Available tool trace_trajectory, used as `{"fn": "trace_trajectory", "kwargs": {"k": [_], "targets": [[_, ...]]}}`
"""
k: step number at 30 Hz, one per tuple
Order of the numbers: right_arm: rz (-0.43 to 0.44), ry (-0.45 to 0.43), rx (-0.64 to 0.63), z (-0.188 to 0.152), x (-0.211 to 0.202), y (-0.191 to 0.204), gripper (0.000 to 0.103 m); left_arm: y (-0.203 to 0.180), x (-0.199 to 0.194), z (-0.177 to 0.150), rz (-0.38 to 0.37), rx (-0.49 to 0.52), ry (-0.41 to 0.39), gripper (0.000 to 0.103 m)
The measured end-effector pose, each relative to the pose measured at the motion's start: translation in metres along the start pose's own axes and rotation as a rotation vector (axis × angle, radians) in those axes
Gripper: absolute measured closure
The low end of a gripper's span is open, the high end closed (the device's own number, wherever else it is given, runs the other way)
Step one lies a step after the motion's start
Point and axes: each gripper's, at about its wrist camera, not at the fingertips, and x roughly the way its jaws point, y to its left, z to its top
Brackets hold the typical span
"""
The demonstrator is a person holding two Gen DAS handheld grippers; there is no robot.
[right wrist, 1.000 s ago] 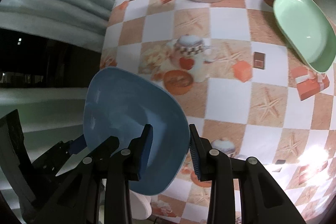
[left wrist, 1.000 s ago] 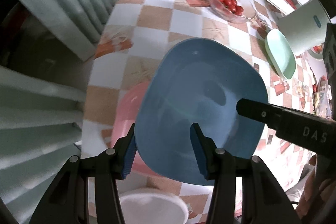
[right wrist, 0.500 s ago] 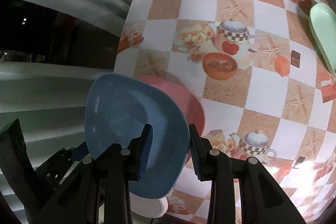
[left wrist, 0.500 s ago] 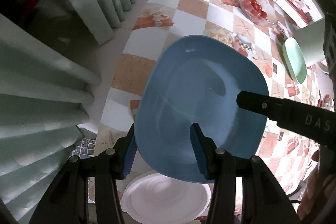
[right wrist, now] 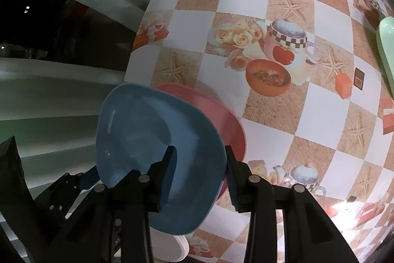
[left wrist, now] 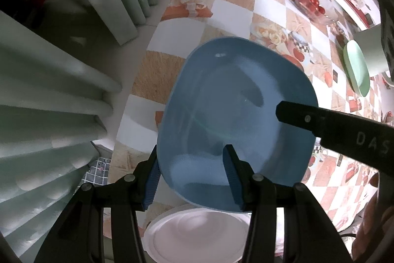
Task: Organize plates and bowls
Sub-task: 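Lower the blue plate onto the pink plate and open the left gripper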
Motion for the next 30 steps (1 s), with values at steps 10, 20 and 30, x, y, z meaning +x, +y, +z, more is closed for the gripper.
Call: {"fn": "trace_trajectory", "kwargs": {"k": [10, 20, 30], "targets": [[-0.001, 0.028, 0.007, -0.001, 0.016, -0.003, 0.062, 0.0, 0.014, 0.001, 0.018, 0.017, 0.026, 0.05], [-0.006, 0.031, 0.013, 0.0, 0.02, -0.005, 0.062, -0.005, 0.017, 0.001, 0.02, 0.029, 0.037, 0.05], [-0.006, 0.034, 0.009, -0.001, 0.022, -0.009, 0.062, -0.004, 0.022, 0.003, 0.023, 0.032, 0.043, 0.05]]}}
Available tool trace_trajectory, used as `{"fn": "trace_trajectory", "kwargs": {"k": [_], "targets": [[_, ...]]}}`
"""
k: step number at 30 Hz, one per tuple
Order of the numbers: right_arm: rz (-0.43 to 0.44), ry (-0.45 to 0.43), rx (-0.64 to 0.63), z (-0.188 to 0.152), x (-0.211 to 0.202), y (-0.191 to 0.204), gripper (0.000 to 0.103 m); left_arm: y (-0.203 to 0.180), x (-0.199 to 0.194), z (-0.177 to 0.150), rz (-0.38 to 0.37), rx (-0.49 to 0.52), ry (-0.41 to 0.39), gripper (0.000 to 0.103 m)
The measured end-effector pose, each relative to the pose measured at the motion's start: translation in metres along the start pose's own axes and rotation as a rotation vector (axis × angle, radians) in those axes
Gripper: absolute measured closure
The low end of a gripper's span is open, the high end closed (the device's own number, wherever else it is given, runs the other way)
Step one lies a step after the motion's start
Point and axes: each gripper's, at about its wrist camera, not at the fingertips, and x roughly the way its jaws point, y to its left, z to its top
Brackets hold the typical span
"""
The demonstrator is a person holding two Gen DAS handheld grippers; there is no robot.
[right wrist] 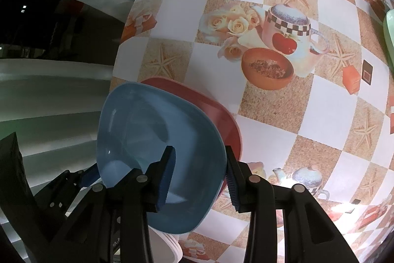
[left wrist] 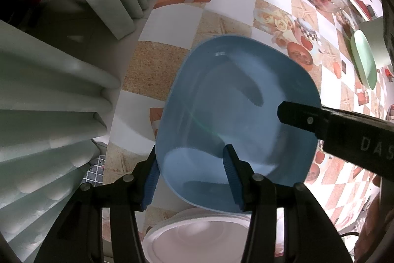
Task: Organize plates and bowls
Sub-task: 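Lower the blue plate onto the pink plate and open the left gripper, then move the open left gripper to the mint-green plate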
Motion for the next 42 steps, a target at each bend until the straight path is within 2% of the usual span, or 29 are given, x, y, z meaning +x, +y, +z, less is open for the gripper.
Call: {"fn": "trace_trajectory", "kwargs": {"k": [4, 6, 7, 8, 9, 11, 16, 17, 18, 19, 20, 24, 29, 32, 35, 38, 42], "targets": [[0.007, -0.003, -0.002, -0.001, 0.001, 0.0, 0.059, -0.001, -0.002, -0.001, 0.004, 0.014, -0.015, 0.046], [0.005, -0.008, -0.006, -0.002, 0.0, 0.001, 0.059, -0.002, -0.004, -0.002, 0.011, 0.018, -0.028, 0.04], [0.008, -0.011, -0.006, -0.002, -0.001, 0.001, 0.057, -0.003, -0.005, -0.003, 0.024, 0.02, -0.034, 0.033], [0.003, -0.016, -0.007, -0.002, -0.002, 0.001, 0.051, -0.003, -0.006, -0.003, 0.034, 0.02, -0.04, 0.027], [0.012, -0.025, -0.009, -0.003, -0.003, 0.001, 0.036, -0.003, -0.007, -0.004, 0.049, 0.02, -0.049, 0.024], [0.005, -0.041, -0.012, -0.003, -0.008, 0.001, 0.016, -0.003, -0.01, -0.005, 0.061, 0.019, -0.061, 0.023], [0.004, -0.06, -0.001, -0.004, -0.016, -0.007, 0.016, 0.001, -0.018, -0.006, 0.042, 0.012, -0.085, 0.019], [0.001, -0.062, 0.005, -0.004, -0.018, -0.009, 0.016, 0.001, -0.02, -0.005, 0.042, 0.011, -0.093, 0.015], [-0.001, -0.064, 0.013, -0.006, -0.02, -0.012, 0.013, 0.002, -0.023, -0.006, 0.039, 0.006, -0.106, 0.011], [-0.005, -0.064, 0.018, -0.008, -0.022, -0.015, 0.0, 0.003, -0.027, -0.007, 0.031, -0.001, -0.12, 0.004], [-0.002, -0.069, 0.022, -0.011, -0.025, -0.02, 0.0, 0.003, -0.029, -0.008, 0.023, -0.005, -0.13, 0.0], [0.001, -0.076, 0.086, -0.034, -0.041, -0.048, 0.0, 0.003, -0.044, -0.011, -0.029, -0.01, -0.159, 0.0], [-0.005, -0.067, 0.187, -0.071, -0.055, -0.089, 0.0, -0.012, -0.053, -0.014, -0.054, 0.058, -0.103, 0.0], [-0.01, -0.081, 0.271, -0.096, -0.069, -0.122, 0.0, -0.036, -0.06, -0.02, -0.058, 0.117, -0.092, 0.0], [-0.039, -0.113, 0.353, -0.116, -0.086, -0.155, 0.0, -0.064, -0.064, -0.022, -0.099, 0.177, -0.049, 0.0], [-0.046, -0.136, 0.432, -0.126, -0.103, -0.191, 0.0, -0.104, -0.066, -0.025, -0.124, 0.264, -0.027, 0.0], [-0.064, -0.173, 0.476, -0.132, -0.124, -0.225, 0.0, -0.146, -0.064, -0.016, -0.187, 0.309, 0.016, 0.0]]}}
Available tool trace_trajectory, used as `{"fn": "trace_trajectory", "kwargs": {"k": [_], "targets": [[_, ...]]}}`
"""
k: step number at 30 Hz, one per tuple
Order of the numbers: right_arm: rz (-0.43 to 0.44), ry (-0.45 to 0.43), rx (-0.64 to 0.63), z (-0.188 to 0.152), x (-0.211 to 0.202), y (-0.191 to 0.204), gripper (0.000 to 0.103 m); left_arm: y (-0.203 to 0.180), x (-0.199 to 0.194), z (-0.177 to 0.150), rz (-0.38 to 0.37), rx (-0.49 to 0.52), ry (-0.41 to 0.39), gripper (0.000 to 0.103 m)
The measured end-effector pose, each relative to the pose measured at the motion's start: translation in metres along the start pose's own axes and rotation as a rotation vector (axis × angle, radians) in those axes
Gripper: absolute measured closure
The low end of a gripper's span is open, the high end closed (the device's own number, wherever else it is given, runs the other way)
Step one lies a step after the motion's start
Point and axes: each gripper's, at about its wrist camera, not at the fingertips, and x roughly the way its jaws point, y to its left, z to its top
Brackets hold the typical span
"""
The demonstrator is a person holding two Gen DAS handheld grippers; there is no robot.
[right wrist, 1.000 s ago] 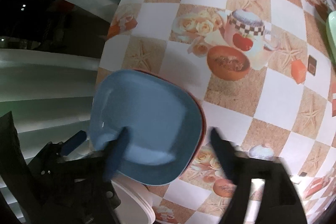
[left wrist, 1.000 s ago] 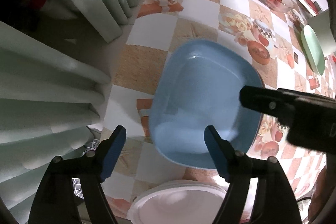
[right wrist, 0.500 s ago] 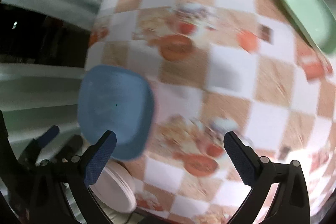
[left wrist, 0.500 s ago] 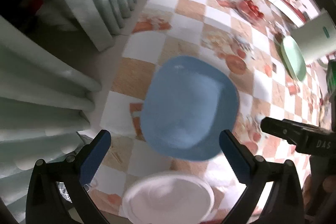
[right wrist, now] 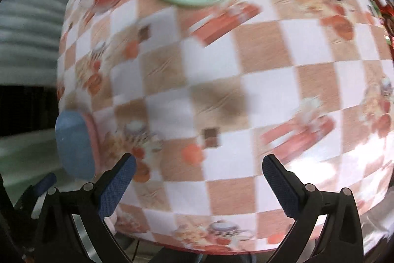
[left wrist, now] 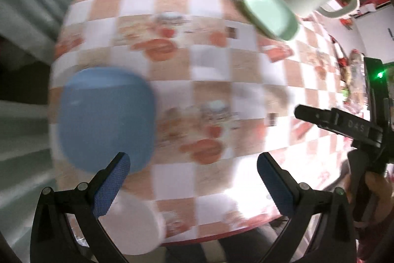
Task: Organize plates and bowls
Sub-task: 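Move the open left gripper to the mint-green plate, then grasp the rim of the mint-green plate with the left gripper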
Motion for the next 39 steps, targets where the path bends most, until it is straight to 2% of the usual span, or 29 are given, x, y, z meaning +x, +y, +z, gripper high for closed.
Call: {"fn": "trace_trajectory", "kwargs": {"k": [2, 5, 8, 11, 16, 21, 25, 26, 28, 30, 31, 39], "targets": [[-0.005, -0.018, 0.016, 0.012, -0.009, -0.015, 0.0, -0.015, 0.006, 0.015, -0.019, 0.01, 0.008, 0.0], [-0.011, -0.045, 0.03, 0.034, -0.015, -0.028, 0.0, -0.036, 0.016, 0.041, -0.001, 0.014, -0.003, 0.0], [-0.025, -0.068, 0.015, 0.062, -0.021, -0.037, 0.0, -0.048, 0.03, 0.072, 0.007, -0.05, -0.002, 0.0], [-0.034, -0.085, -0.004, 0.091, -0.016, -0.035, 0.0, -0.054, 0.044, 0.099, -0.003, -0.123, 0.002, 0.0], [-0.056, -0.141, -0.019, 0.137, -0.01, -0.031, 0.0, -0.067, 0.066, 0.143, 0.044, -0.186, -0.048, 0.0], [-0.112, -0.175, -0.027, 0.173, 0.002, -0.03, 0.0, -0.075, 0.09, 0.176, 0.075, -0.219, -0.055, 0.006], [-0.127, -0.192, -0.027, 0.188, 0.011, -0.036, 0.0, -0.081, 0.105, 0.195, 0.086, -0.201, -0.061, 0.009], [-0.117, -0.202, -0.023, 0.191, 0.012, -0.038, 0.003, -0.082, 0.109, 0.2, 0.092, -0.191, -0.065, 0.011], [-0.11, -0.201, -0.019, 0.195, 0.018, -0.038, 0.027, -0.084, 0.115, 0.206, 0.104, -0.18, -0.064, 0.016], [-0.112, -0.192, -0.015, 0.198, 0.023, -0.041, 0.043, -0.084, 0.12, 0.211, 0.095, -0.182, -0.053, 0.025], [-0.102, -0.192, -0.013, 0.199, 0.025, -0.043, 0.047, -0.084, 0.124, 0.213, 0.085, -0.184, -0.045, 0.027], [-0.094, -0.217, -0.045, 0.213, 0.031, -0.041, 0.047, -0.099, 0.128, 0.228, 0.107, -0.102, -0.064, 0.029]]}}
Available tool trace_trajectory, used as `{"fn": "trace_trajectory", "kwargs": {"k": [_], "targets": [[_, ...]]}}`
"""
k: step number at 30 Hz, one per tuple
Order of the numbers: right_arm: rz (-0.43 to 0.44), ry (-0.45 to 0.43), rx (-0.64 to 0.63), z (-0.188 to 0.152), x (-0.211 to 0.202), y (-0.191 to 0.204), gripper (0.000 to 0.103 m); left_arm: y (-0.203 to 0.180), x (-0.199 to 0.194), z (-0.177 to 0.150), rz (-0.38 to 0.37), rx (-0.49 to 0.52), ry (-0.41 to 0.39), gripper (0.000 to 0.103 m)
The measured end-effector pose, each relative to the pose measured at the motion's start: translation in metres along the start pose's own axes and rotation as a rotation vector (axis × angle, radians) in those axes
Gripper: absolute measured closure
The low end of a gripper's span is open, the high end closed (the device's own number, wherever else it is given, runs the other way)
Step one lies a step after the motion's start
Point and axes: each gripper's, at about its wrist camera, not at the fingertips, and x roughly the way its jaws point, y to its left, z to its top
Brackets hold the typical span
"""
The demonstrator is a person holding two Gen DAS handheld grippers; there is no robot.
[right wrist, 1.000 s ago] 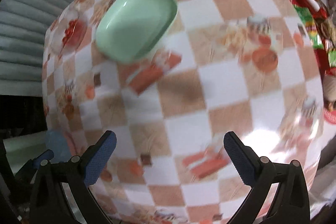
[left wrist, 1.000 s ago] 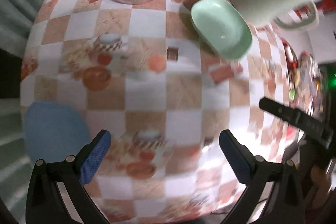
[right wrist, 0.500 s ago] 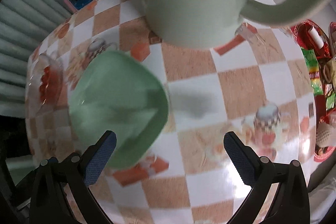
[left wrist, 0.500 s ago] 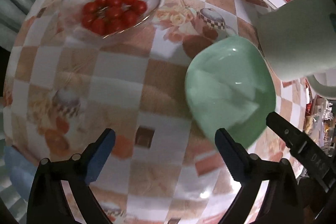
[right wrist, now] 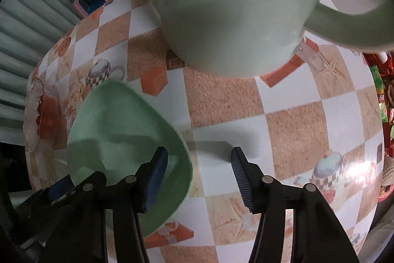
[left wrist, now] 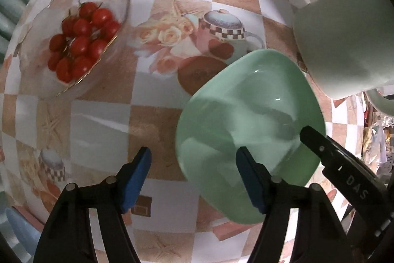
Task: Organize plates and bowls
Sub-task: 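Grasp the rim of the mint-green plate with the left gripper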
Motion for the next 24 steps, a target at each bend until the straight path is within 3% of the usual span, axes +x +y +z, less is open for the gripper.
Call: {"fn": "trace_trajectory", "kwargs": {"k": [5, 7, 9, 15, 24], "targets": [[0.058, 0.01, -0.041, 0.009, 0.003, 0.012, 0.047, -0.015, 0.001, 0.005, -0.031, 0.071, 0.003, 0.029], [0.103, 0.023, -0.056, 0.007, 0.004, 0.018, 0.059, -0.031, 0.002, 0.006, -0.038, 0.103, 0.008, 0.029], [0.096, 0.03, -0.081, 0.004, 0.006, 0.022, 0.059, -0.033, 0.004, 0.004, 0.002, 0.12, 0.009, 0.029], [0.134, 0.049, -0.063, -0.008, 0.003, 0.017, 0.059, -0.029, 0.002, -0.001, -0.033, 0.115, 0.006, 0.029], [0.14, 0.09, -0.08, -0.041, -0.003, 0.022, 0.059, -0.02, -0.004, -0.048, -0.023, 0.142, 0.025, 0.029]]}}
